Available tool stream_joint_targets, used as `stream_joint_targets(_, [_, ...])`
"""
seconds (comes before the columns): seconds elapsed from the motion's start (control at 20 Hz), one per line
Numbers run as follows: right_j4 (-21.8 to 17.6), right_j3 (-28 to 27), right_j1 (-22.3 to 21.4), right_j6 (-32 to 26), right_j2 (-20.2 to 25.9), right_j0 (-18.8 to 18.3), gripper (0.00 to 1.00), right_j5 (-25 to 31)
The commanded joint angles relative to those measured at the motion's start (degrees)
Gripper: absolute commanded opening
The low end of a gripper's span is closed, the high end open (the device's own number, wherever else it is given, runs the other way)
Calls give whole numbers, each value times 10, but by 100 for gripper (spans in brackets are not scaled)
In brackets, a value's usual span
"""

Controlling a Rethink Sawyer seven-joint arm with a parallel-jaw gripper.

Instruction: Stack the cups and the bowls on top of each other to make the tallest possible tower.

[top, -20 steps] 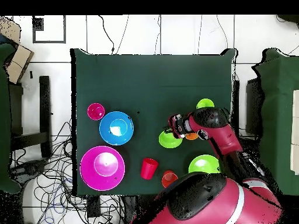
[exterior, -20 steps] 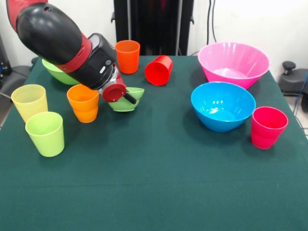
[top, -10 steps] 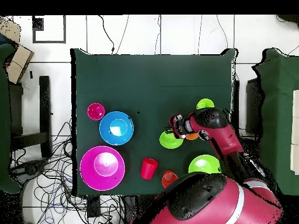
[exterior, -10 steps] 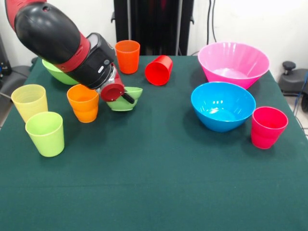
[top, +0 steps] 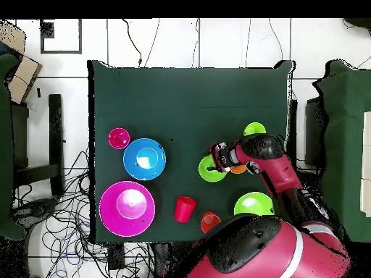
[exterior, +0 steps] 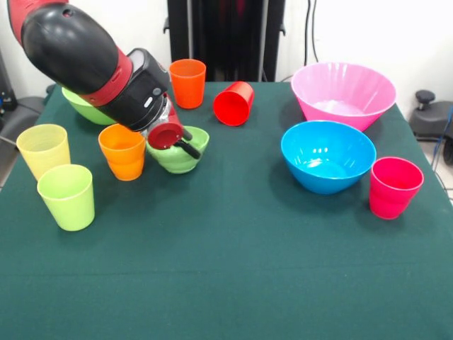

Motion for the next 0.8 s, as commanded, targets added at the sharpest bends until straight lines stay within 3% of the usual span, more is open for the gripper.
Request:
stream_joint_targets(0.05, [-3, -41, 20, 72, 38, 16, 100, 24])
stream_joint_targets(0.4, [4, -44, 18, 77, 43, 19, 100, 19])
stream_joint_targets(0.8, [-9, -47, -6, 87, 29, 26, 100, 58])
